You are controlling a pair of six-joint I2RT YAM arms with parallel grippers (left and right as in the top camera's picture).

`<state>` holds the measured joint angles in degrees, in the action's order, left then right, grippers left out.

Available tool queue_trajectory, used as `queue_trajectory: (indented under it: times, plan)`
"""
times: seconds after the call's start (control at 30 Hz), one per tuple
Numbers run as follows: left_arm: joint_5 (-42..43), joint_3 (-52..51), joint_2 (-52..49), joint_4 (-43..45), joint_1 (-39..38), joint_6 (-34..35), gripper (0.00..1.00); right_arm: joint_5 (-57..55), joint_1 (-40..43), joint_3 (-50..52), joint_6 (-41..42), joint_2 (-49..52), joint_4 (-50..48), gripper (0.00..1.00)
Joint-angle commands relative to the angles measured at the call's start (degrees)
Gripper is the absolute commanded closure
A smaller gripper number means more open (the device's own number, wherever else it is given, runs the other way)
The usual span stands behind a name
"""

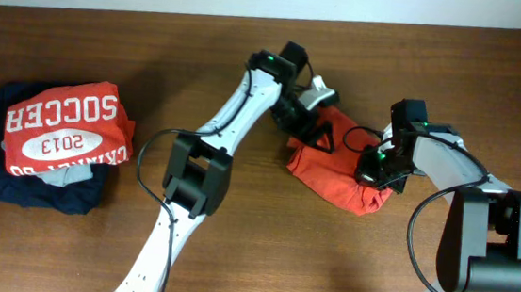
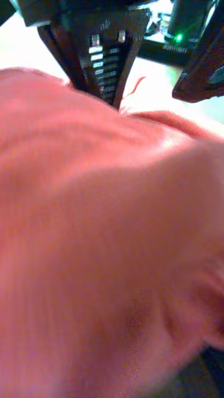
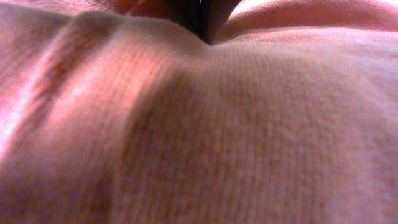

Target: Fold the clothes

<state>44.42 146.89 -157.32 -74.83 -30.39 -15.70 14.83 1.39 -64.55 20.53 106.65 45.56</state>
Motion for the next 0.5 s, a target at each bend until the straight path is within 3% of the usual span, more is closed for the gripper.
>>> queue_trajectory:
  times: [0.0,0.1,0.17,0.2,0.23,0.33,0.47]
  plan:
    - [1.40,-0.07,-2.45,-1.09,-2.89,-1.07,0.01,-7.82,0.17,1.92,-0.83,1.84,0.74,0.96]
    - [0.79,-0.07,-2.45,-0.48,-4.24,-1.07,0.10,-7.82,0.17,1.92,-0.83,1.84,0.72,0.96]
    - [0.81,-0.07,-2.45,0.09,-4.92,-1.07,0.26,-7.82,0.17,1.92,-0.83,1.84,0.74,0.96]
    - [0.81,-0.07,-2.45,0.26,-5.16,-1.07,0.37,-7.82,0.17,1.92,-0.83,1.84,0.74,0.96]
    - [0.81,-0.07,-2.45,0.28,-5.49,-1.09,0.59,-7.80,0.17,1.92,-0.81,1.84,0.81,0.96]
    - [0.81,-0.02,-2.43,-0.83,-5.40,-0.92,0.99,-7.80,0.20,1.90,-0.81,1.60,1.88,0.96]
    - [-3.15,5.90,-1.92,-8.20,-0.96,3.19,0.99,-5.22,0.20,1.70,-3.30,-5.25,5.35,0.96]
